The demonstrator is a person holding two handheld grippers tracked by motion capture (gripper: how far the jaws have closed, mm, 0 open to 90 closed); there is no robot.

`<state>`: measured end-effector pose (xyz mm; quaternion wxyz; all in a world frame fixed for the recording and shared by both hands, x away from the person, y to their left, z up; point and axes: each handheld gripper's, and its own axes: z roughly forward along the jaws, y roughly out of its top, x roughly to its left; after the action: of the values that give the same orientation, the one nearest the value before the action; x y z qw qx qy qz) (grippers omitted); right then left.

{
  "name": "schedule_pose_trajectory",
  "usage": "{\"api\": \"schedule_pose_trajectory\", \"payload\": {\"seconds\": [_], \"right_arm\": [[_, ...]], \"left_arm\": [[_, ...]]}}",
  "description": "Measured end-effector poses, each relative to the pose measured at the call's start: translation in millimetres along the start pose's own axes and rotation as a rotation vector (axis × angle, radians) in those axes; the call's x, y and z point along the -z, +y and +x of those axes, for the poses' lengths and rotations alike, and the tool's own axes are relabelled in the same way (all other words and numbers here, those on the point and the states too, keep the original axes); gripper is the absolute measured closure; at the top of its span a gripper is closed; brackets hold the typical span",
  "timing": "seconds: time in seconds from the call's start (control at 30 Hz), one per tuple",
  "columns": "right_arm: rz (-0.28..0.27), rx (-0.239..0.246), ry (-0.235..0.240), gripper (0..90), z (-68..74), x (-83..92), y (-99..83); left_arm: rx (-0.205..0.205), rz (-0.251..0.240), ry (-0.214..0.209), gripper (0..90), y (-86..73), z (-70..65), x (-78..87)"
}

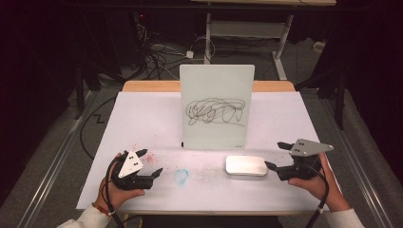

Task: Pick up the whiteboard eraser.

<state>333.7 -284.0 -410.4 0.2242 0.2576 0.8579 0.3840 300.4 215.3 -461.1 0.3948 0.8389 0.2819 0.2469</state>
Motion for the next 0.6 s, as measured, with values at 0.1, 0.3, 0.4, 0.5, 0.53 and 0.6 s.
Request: {"api": "schedule_pose_trajectory", "payload": {"seconds": [0.1,0.3,0.4,0.5,0.53,0.6], "right_arm": [[0.117,0.070,0.114,21.7,-5.1,-21.5,14.7],[0.241,0.156,0.228,22.3,0.6,-50.9,28.3],[0.302,0.206,0.296,22.3,6.8,-66.0,33.6],[0.353,0.238,0.311,22.6,12.5,-79.2,36.5],[0.366,0.251,0.311,22.8,13.4,-83.5,36.8],[0.396,0.258,0.311,22.9,14.6,-91.6,36.8]], "left_arm": [[-0.012,0.022,-0.005,17.7,-1.3,-1.4,-0.4],[-0.026,0.036,-0.008,17.7,-2.4,-3.0,-1.2],[-0.026,0.041,-0.015,17.7,-3.1,-3.1,-1.4],[-0.031,0.048,-0.024,17.7,-3.8,-3.6,-2.1],[-0.034,0.049,-0.024,17.7,-3.8,-3.7,-2.2],[-0.034,0.053,-0.033,17.7,-3.8,-3.9,-2.7]]}}
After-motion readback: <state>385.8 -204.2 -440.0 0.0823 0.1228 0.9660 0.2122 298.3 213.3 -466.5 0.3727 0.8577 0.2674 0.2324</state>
